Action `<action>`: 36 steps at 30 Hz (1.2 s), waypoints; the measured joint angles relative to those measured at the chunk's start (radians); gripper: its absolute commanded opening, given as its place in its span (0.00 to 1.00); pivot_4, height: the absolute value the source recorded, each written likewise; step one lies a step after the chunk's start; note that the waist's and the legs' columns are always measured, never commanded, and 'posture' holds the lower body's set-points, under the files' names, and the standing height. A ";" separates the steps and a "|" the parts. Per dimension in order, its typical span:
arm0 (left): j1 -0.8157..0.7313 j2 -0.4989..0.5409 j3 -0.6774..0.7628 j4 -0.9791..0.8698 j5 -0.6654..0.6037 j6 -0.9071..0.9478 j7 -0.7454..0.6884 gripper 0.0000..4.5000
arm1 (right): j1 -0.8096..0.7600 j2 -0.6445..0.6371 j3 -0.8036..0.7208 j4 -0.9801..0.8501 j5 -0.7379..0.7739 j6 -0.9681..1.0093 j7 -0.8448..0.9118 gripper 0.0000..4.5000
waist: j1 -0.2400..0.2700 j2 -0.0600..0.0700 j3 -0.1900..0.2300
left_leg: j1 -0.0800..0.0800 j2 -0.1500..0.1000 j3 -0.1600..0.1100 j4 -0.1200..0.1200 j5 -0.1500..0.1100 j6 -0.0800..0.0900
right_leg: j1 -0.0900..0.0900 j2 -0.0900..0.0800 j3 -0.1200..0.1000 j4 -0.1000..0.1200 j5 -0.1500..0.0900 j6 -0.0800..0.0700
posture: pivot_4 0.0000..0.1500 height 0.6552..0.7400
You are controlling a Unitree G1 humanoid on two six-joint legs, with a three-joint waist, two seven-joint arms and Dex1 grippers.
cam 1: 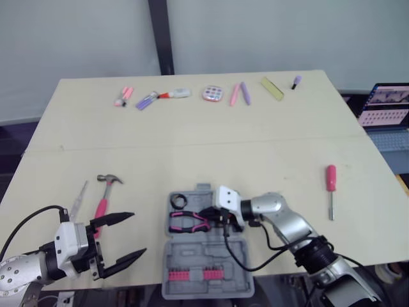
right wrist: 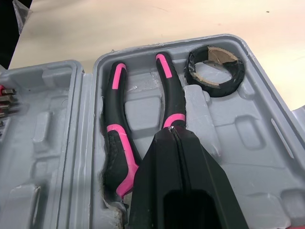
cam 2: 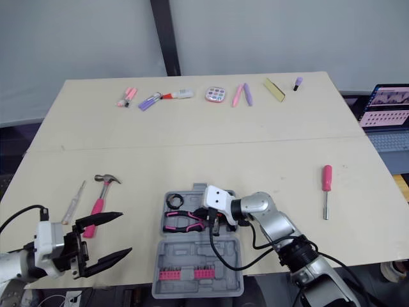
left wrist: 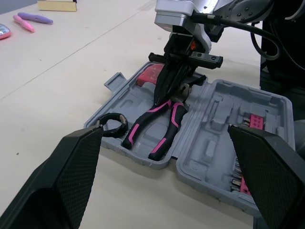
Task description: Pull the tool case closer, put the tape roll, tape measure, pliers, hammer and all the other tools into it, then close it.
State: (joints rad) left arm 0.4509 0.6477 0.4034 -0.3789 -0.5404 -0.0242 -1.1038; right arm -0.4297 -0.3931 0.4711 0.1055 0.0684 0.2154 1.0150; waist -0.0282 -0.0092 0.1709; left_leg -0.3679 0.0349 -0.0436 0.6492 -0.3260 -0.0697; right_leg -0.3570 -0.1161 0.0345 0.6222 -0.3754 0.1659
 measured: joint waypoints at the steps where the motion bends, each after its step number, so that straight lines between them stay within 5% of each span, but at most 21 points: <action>1: 0.000 0.000 0.000 0.000 0.000 -0.001 0.000 1.00 | 0.000 0.000 0.002 0.003 -0.002 -0.004 -0.001 0.01 | 0.000 0.000 -0.001 | 0.000 0.000 0.000 0.000 0.000 0.000 | 0.000 0.000 0.000 0.000 0.000 0.000 | 1.00 1.00; 14: 0.005 0.000 0.000 0.002 0.001 -0.012 0.000 1.00 | 0.003 0.000 0.023 0.049 -0.021 -0.047 -0.005 0.01 | 0.001 0.000 -0.023 | 0.003 0.000 0.000 -0.001 -0.001 0.000 | 0.003 0.000 0.000 -0.001 0.000 -0.001 | 1.00 1.00; 18: 0.010 -0.001 0.000 0.002 0.002 -0.014 -0.001 1.00 | 0.004 0.000 0.030 0.069 -0.022 -0.061 -0.008 0.01 | 0.001 0.002 -0.024 | 0.017 0.000 0.000 -0.004 -0.007 0.004 | 0.019 0.000 -0.001 -0.006 -0.002 -0.003 | 1.00 1.00; 29: 0.011 -0.001 0.000 0.021 0.003 -0.023 -0.002 1.00 | 0.002 0.004 0.038 0.102 -0.022 -0.066 -0.013 0.01 | 0.002 0.001 -0.035 | 0.019 0.000 -0.002 -0.004 -0.007 0.004 | 0.023 0.000 -0.001 -0.010 -0.002 -0.003 | 1.00 1.00; 36: 0.011 -0.001 -0.004 0.031 0.003 -0.032 -0.002 1.00 | 0.003 0.005 0.050 0.129 -0.022 -0.082 -0.017 0.01 | 0.002 0.004 -0.040 | 0.038 0.001 -0.002 -0.012 -0.012 0.006 | 0.046 0.000 -0.002 -0.024 -0.003 -0.006 | 1.00 1.00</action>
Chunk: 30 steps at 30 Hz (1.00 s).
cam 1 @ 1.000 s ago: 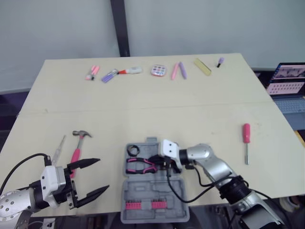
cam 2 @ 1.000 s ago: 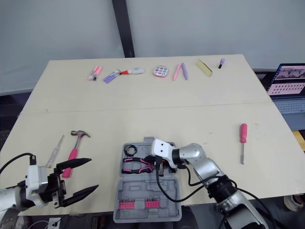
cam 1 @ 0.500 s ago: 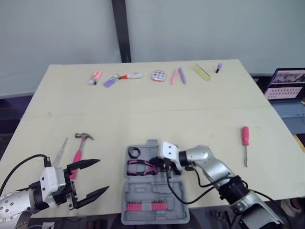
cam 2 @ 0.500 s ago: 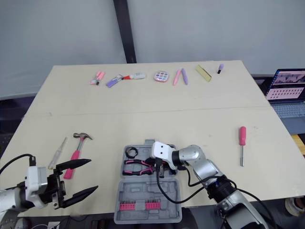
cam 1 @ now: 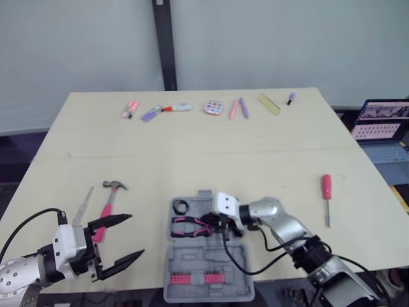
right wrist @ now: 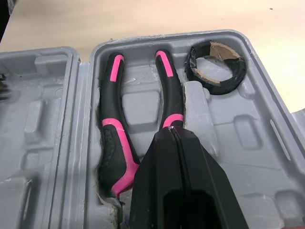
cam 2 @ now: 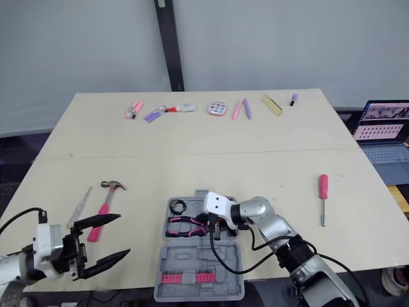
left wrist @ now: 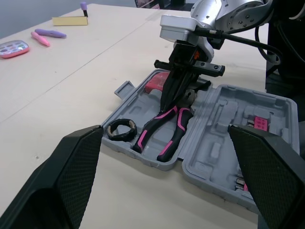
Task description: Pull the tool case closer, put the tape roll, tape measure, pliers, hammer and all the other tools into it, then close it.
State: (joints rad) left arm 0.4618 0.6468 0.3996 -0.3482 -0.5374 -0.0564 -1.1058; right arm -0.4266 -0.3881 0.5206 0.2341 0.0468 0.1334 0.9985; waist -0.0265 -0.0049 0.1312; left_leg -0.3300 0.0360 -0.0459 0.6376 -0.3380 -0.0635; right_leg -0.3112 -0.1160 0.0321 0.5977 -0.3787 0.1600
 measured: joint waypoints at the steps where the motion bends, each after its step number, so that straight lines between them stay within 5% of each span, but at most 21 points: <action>1: 0.000 0.000 -0.001 0.000 0.000 0.000 0.000 1.00 | 0.000 0.000 0.001 0.000 0.000 0.000 0.000 0.01 | 0.000 0.000 0.000 | 0.000 0.000 0.000 0.000 0.000 0.000 | 0.000 0.000 0.000 0.000 0.000 0.000 | 1.00 1.00; 5: 0.000 0.000 -0.015 0.000 0.001 0.000 0.002 1.00 | 0.010 0.006 -0.002 0.001 0.001 -0.002 -0.008 0.01 | 0.000 0.000 -0.001 | 0.009 0.001 0.001 -0.008 -0.001 -0.001 | 0.007 0.000 0.000 -0.006 -0.001 -0.001 | 1.00 1.00; 12: -0.007 0.003 -0.030 0.000 0.011 0.014 0.003 1.00 | 0.077 0.012 -0.078 -0.089 0.034 0.032 -0.037 0.01 | 0.001 0.001 0.007 | 0.001 0.001 0.000 -0.006 -0.001 -0.002 | 0.002 0.000 0.000 -0.007 -0.005 -0.010 | 1.00 1.00; 19: -0.063 0.023 -0.083 -0.003 0.032 0.059 0.017 1.00 | 0.119 -0.056 -0.170 -0.339 0.140 0.207 -0.024 0.01 | -0.002 0.006 0.020 | -0.032 0.001 0.001 -0.004 0.005 -0.008 | -0.037 0.001 0.000 0.004 0.002 0.003 | 1.00 1.00; 28: -0.080 0.067 -0.126 -0.031 0.059 0.104 0.027 1.00 | 0.248 -0.284 -0.377 -0.665 0.343 0.369 0.037 0.01 | 0.002 0.002 0.032 | -0.040 0.001 0.003 0.004 0.004 -0.006 | -0.045 0.000 -0.001 0.007 0.002 0.004 | 1.00 1.00; 30: -0.071 0.067 -0.125 -0.031 0.060 0.099 0.024 1.00 | 0.325 -0.372 -0.439 -0.703 0.384 0.412 0.059 0.12 | 0.004 0.002 0.040 | -0.041 0.001 0.003 0.008 0.004 -0.006 | -0.044 0.000 -0.001 0.008 0.003 0.005 | 1.00 1.00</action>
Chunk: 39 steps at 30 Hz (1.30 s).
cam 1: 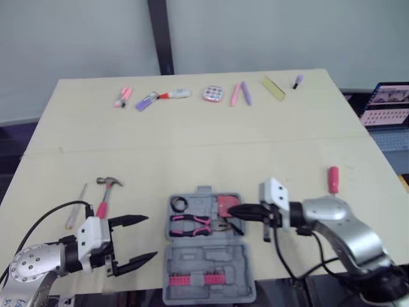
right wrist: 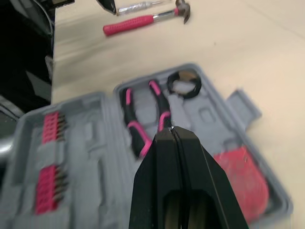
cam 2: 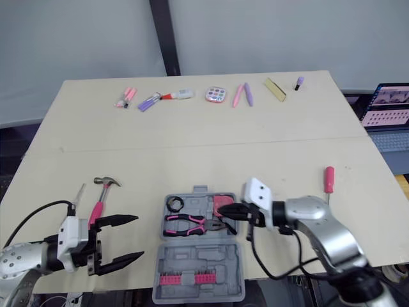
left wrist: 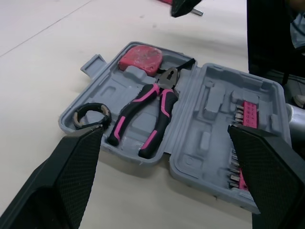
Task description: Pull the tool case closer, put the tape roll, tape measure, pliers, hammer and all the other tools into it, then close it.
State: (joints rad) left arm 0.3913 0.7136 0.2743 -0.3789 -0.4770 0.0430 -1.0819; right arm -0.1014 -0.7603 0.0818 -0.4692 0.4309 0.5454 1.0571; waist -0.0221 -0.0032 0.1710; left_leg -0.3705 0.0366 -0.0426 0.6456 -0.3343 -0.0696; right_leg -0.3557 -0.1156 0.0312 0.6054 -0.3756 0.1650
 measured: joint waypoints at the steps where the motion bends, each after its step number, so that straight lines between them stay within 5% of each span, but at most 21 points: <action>1: 0.012 0.000 0.002 0.000 0.000 -0.004 -0.005 1.00 | 0.044 -0.037 -0.037 -0.013 0.023 0.025 0.008 0.20 | 0.000 -0.001 0.001 | 0.000 0.000 0.000 0.001 0.000 0.000 | 0.000 0.000 0.000 0.001 0.000 0.001 | 1.00 1.00; 8: 0.098 -0.009 0.054 0.015 0.001 -0.074 -0.035 1.00 | 0.299 -0.151 -0.213 -0.082 0.111 0.063 0.059 0.98 | -0.004 -0.004 0.004 | 0.002 0.000 0.000 0.002 0.002 0.003 | 0.001 0.001 0.002 0.003 0.002 0.001 | 1.00 1.00; 18: 0.159 -0.068 0.100 0.083 0.036 -0.166 -0.008 1.00 | 0.414 -0.130 -0.242 -0.011 0.065 -0.065 0.052 0.99 | 0.000 -0.006 0.005 | 0.002 0.000 0.001 0.003 0.002 0.003 | 0.001 0.000 0.002 0.004 0.002 0.002 | 1.00 1.00; 25: 0.152 -0.026 0.091 0.056 0.036 -0.055 0.026 1.00 | 0.373 -0.131 -0.213 0.018 0.002 -0.066 0.004 0.99 | 0.000 -0.006 0.005 | 0.002 0.000 0.000 0.003 0.003 0.002 | 0.001 0.000 0.002 0.004 0.002 0.002 | 1.00 1.00; 29: 0.095 -0.012 0.053 0.031 0.034 0.015 0.043 0.61 | 0.329 -0.125 -0.170 0.046 -0.038 -0.064 -0.034 0.72 | 0.001 -0.006 0.005 | 0.002 0.000 0.000 0.003 0.003 0.001 | 0.000 0.001 0.002 0.005 0.002 0.002 | 1.00 1.00; 34: 0.046 0.012 0.018 0.032 0.038 0.057 0.043 0.02 | 0.289 -0.093 -0.118 0.053 -0.049 -0.060 -0.051 0.13 | 0.000 -0.006 0.005 | 0.001 0.000 0.000 0.003 0.003 0.001 | 0.000 0.000 0.002 0.006 0.002 0.002 | 1.00 1.00; 35: 0.043 0.016 0.014 0.034 0.042 0.060 0.042 0.00 | 0.280 -0.088 -0.111 0.056 -0.050 -0.057 -0.055 0.00 | -0.002 -0.006 0.005 | 0.001 0.000 0.001 0.003 0.003 0.001 | 0.000 0.000 0.002 0.006 0.002 0.002 | 1.00 1.00; 39: 0.013 0.022 -0.017 0.043 0.057 0.068 0.043 0.00 | 0.257 -0.085 -0.073 0.070 -0.056 -0.033 -0.065 0.00 | -0.002 -0.006 0.005 | 0.001 0.000 0.001 0.003 0.003 0.001 | 0.000 0.000 0.002 0.006 0.002 0.002 | 1.00 1.00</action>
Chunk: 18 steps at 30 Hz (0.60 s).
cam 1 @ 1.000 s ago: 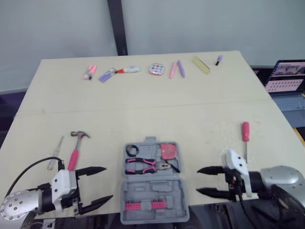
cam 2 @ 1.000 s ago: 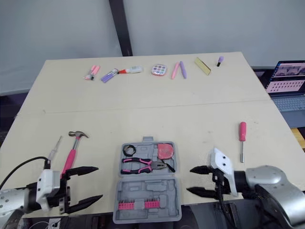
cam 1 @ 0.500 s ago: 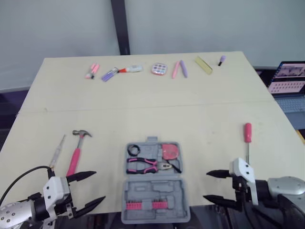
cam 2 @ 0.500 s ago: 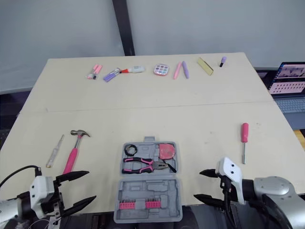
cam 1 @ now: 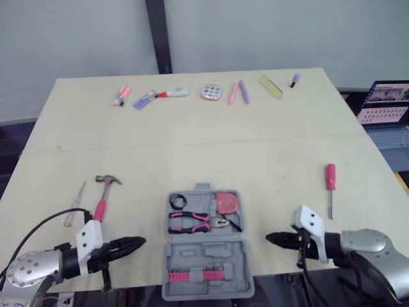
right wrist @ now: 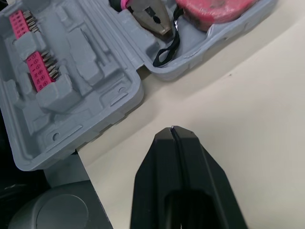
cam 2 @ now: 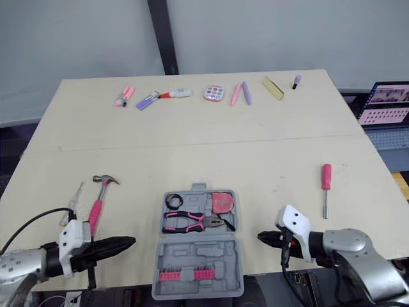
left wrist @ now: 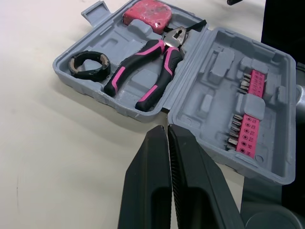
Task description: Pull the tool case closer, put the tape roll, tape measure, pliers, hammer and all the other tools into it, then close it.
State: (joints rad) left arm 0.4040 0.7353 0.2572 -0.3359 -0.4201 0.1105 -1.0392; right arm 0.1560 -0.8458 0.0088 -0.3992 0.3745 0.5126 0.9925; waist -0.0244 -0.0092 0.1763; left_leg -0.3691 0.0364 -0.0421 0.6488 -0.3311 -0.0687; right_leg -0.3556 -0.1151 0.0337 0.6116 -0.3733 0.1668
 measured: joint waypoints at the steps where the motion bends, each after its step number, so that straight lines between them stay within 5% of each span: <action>1: -0.005 0.000 -0.006 0.003 0.005 -0.001 0.000 0.00 | -0.010 0.000 0.014 0.003 -0.002 0.006 -0.002 0.00 | 0.000 0.000 0.000 | 0.000 0.000 0.000 0.000 0.000 0.000 | 0.000 0.000 0.000 0.000 0.000 0.000 | 1.00 1.00; 18: -0.183 -0.069 -0.205 0.172 0.182 -0.071 0.083 0.00 | -0.088 0.076 0.095 0.079 -0.044 0.007 -0.045 0.00 | 0.002 0.001 0.000 | 0.000 0.000 0.000 0.001 0.001 -0.001 | -0.001 0.000 0.000 0.004 0.000 0.000 | 1.00 1.00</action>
State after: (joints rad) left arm 0.2212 0.6660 0.0524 -0.1642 -0.2385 0.0392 -0.9562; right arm 0.0681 -0.7696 0.1034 -0.3201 0.3307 0.5197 0.9473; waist -0.0224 -0.0086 0.1760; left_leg -0.3690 0.0364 -0.0421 0.6502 -0.3306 -0.0694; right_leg -0.3571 -0.1151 0.0336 0.6156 -0.3733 0.1668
